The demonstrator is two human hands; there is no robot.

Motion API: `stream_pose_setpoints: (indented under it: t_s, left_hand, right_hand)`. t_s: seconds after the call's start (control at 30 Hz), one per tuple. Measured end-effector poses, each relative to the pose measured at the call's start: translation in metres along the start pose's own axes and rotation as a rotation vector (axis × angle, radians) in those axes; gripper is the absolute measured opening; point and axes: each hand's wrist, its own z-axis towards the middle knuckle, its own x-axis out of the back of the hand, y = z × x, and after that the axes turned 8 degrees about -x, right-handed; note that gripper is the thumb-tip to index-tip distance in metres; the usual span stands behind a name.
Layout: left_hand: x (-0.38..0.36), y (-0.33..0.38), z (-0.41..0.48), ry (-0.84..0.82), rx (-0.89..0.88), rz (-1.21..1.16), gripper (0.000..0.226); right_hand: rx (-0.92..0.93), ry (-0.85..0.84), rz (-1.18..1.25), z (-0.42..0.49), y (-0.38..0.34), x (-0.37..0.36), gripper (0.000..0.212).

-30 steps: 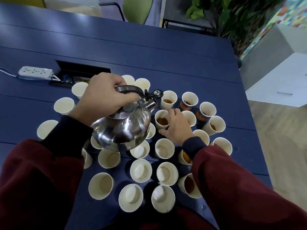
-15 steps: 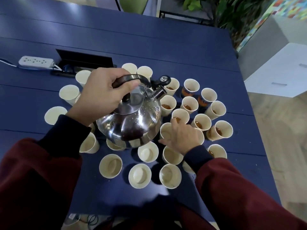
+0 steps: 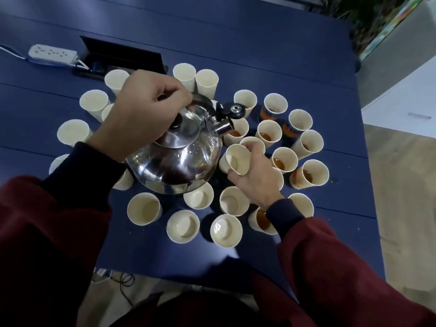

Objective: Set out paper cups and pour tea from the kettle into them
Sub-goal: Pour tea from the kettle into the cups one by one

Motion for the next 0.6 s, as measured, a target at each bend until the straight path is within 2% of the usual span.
stream_pose_setpoints:
  t_s: [0.1, 0.23, 0.3, 0.4, 0.6]
  left_hand:
    - [-0.004, 0.007, -0.006, -0.029, -0.033, 0.056, 0.022]
    - [-0.008, 0.010, -0.015, -0.021, -0.038, 0.109, 0.031]
    - [-0.013, 0.011, -0.021, -0.022, -0.025, 0.104, 0.031]
    - [-0.018, 0.009, -0.027, -0.032, -0.021, 0.131, 0.029]
    - [-0.020, 0.010, -0.033, -0.022, -0.049, 0.177, 0.026]
  right_hand:
    - [0.059, -0.026, -0.060, 0.002, 0.004, 0.004, 0.064]
    - [0.157, -0.049, -0.160, 0.008, 0.004, 0.003, 0.069]
    - [0.166, -0.066, -0.206, 0.008, 0.003, 0.001, 0.071]
    - [0.159, -0.076, -0.275, 0.008, 0.003, -0.002, 0.063]
    - [0.177, -0.079, -0.250, 0.011, 0.003, -0.002, 0.064]
